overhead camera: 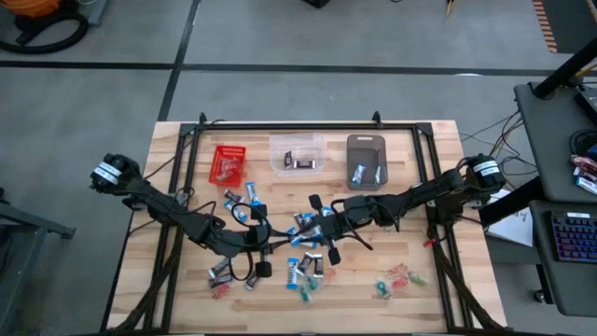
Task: Sort candy
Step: Put the white chocolate bar into the black bin
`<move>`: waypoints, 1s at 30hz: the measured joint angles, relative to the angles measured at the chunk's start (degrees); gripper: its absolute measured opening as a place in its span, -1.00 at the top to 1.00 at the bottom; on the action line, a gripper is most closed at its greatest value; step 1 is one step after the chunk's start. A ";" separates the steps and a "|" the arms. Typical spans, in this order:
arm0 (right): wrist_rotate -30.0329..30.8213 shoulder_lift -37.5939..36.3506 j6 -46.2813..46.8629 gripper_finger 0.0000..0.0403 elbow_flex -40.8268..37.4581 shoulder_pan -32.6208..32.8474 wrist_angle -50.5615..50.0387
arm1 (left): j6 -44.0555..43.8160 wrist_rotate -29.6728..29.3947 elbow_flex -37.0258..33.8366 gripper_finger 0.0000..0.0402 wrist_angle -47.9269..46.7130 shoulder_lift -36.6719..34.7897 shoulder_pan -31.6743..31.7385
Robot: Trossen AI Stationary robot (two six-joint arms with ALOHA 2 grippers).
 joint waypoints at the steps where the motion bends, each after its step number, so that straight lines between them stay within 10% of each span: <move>1: 0.02 0.00 -0.12 0.85 0.00 0.00 -0.04 | -0.06 0.09 0.00 0.89 0.00 0.00 0.00; 11: 1.42 -0.43 1.74 0.92 0.00 -0.19 -1.70 | 0.02 -0.63 0.00 0.48 -2.70 -1.31 0.09; 18: 31.88 -8.98 6.89 0.93 0.00 -2.46 -24.50 | -6.88 -1.60 0.02 0.30 -18.74 -8.17 0.13; 23: 55.29 -15.46 30.15 0.93 -0.02 -9.07 -52.84 | -12.25 -3.80 0.02 0.30 -27.67 -12.81 0.13; 30: 54.64 -17.09 55.67 0.82 -0.73 -18.53 -72.90 | -12.65 -5.75 0.02 0.33 -28.40 -13.58 0.13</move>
